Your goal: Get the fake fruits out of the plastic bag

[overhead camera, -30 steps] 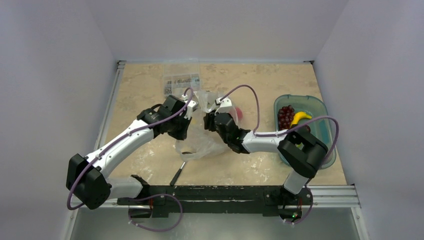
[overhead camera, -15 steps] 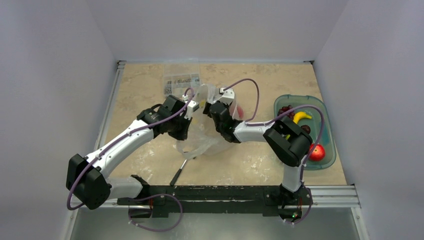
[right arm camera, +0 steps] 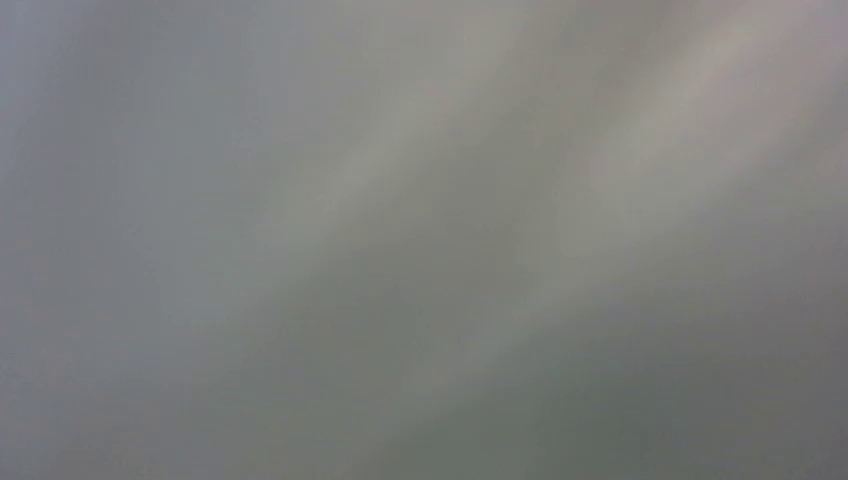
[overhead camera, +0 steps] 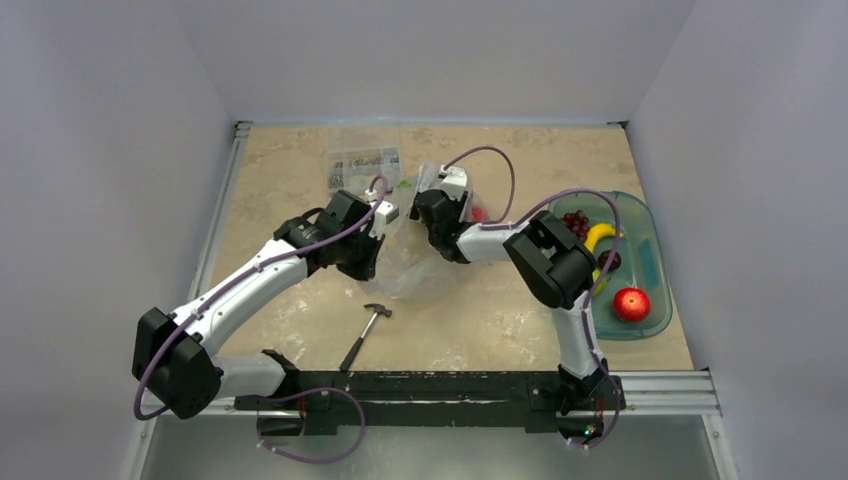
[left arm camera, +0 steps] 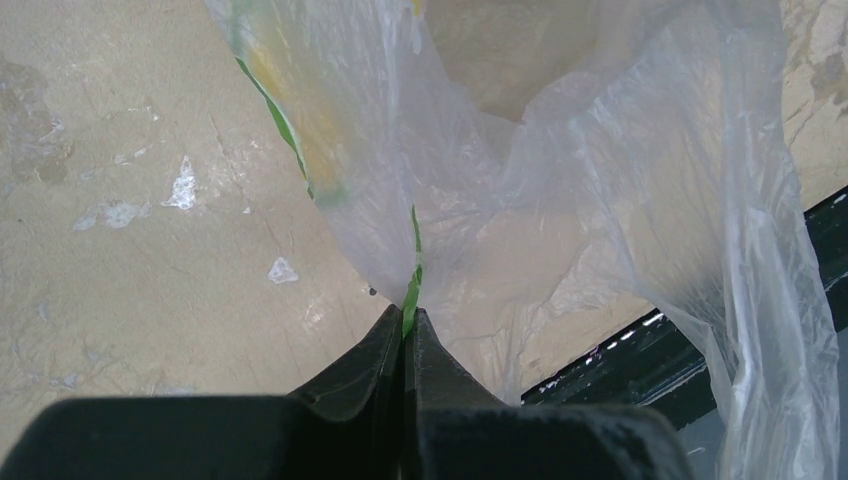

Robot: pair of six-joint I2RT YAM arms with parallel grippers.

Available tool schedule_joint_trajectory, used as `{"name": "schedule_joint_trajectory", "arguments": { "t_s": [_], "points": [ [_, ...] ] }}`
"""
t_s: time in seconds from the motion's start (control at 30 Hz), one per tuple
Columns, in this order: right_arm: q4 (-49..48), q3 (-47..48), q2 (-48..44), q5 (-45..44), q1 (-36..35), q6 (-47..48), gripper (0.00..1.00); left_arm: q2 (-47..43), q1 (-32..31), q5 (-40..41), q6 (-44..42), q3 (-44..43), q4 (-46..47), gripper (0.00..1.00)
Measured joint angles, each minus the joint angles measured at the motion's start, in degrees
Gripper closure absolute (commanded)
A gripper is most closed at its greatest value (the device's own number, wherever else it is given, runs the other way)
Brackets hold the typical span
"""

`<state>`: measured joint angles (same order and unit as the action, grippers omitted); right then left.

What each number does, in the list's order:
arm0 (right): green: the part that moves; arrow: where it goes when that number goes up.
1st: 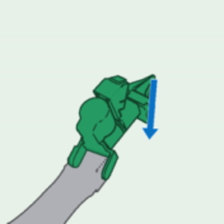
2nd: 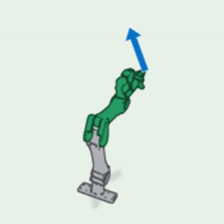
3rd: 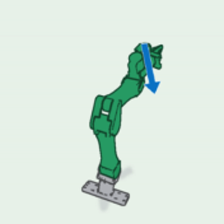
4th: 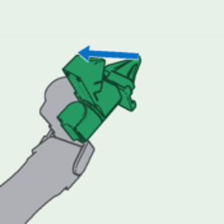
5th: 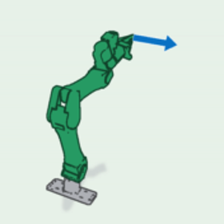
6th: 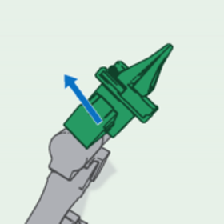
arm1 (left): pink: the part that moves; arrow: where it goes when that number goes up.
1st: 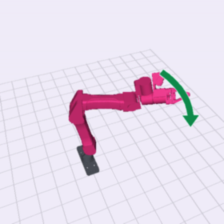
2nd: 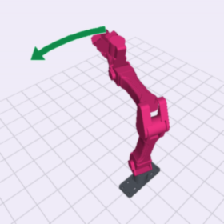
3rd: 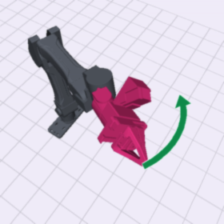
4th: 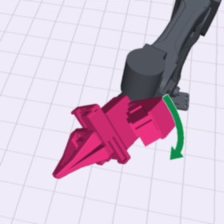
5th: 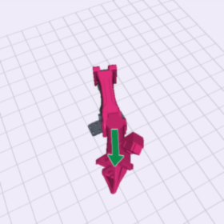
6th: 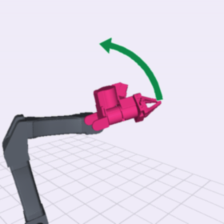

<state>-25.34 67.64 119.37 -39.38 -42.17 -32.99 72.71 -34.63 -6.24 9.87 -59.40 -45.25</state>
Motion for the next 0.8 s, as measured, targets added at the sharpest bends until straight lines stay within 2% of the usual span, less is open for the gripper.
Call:
{"name": "schedule_joint_trajectory", "arguments": {
  "t_s": [0.13,0.3,0.43,0.53,0.8],
  "points": [
    [8.3,6.3,2.0,0.4,0.2,-0.6,0.3,0.0,0.0,0.0,0.0,0.0,0.2,1.0],
    [14.7,12.8,5.7,1.8,0.2,-2.0,0.5,0.0,0.0,0.0,0.0,0.0,0.2,1.0],
    [14.6,13.0,5.8,2.3,0.4,-2.5,0.6,0.0,0.0,0.0,0.0,0.0,0.2,1.0],
    [13.6,12.3,5.4,3.4,0.6,-1.7,0.71,0.2,0.0,0.0,0.0,0.0,0.2,1.0],
    [10.5,4.5,-1.3,12.3,0.8,2.5,0.97,0.7,0.0,0.0,0.0,0.0,0.1,1.0]
  ]
}}
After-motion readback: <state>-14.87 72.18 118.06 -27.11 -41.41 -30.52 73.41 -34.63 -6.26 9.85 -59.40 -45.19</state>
